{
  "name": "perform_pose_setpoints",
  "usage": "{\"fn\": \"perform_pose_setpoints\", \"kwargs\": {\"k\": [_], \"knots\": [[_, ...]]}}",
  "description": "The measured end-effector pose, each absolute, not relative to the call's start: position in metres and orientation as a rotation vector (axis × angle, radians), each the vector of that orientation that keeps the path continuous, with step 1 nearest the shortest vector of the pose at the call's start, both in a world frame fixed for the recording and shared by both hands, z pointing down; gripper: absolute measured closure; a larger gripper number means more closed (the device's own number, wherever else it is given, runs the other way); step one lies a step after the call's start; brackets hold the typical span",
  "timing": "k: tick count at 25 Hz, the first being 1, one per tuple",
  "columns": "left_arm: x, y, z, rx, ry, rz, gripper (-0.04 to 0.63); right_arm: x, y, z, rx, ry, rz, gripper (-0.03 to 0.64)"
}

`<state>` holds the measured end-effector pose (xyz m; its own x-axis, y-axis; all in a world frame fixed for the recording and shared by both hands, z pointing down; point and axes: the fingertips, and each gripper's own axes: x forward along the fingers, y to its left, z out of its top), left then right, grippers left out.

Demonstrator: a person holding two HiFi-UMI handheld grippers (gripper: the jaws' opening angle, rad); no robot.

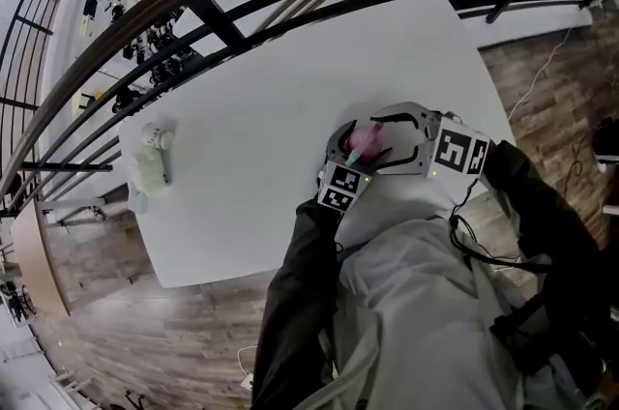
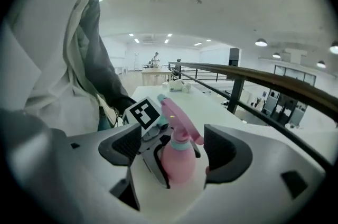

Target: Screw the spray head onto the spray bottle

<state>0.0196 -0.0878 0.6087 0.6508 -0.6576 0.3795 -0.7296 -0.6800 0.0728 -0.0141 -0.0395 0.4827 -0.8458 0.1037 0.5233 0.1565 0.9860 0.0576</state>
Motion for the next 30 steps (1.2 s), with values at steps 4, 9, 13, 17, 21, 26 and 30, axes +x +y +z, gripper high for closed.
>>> {"fn": "perform_pose_setpoints", "kwargs": {"k": [4, 9, 13, 17, 21, 26, 30], "knots": [[0.02, -0.09, 0.607, 2.652, -1.129, 0.483, 0.153, 0.003, -0.022, 0.482, -0.18, -2.593, 0.039, 0.25], [0.02, -0.09, 0.608, 2.649, -1.131, 0.484, 0.153, -0.013, 0.021, 0.496, -0.327, -2.542, 0.057, 0.25], [0.02, -0.09, 0.607, 2.648, -1.134, 0.49, 0.153, -0.042, 0.023, 0.491, -0.306, -2.647, 0.035, 0.253], [0.022, -0.089, 0.609, 2.65, -1.128, 0.493, 0.153, -0.027, 0.026, 0.443, -0.315, -2.711, -0.049, 0.253], [0.021, -0.09, 0.612, 2.652, -1.126, 0.492, 0.153, -0.005, -0.033, 0.419, 0.035, -2.759, -0.308, 0.253], [0.022, -0.089, 0.609, 2.647, -1.132, 0.489, 0.153, -0.007, -0.057, 0.49, -0.079, -2.623, -0.046, 0.253], [0.024, -0.089, 0.608, 2.651, -1.125, 0.495, 0.153, -0.001, -0.056, 0.489, 0.002, -2.643, -0.059, 0.418]]}}
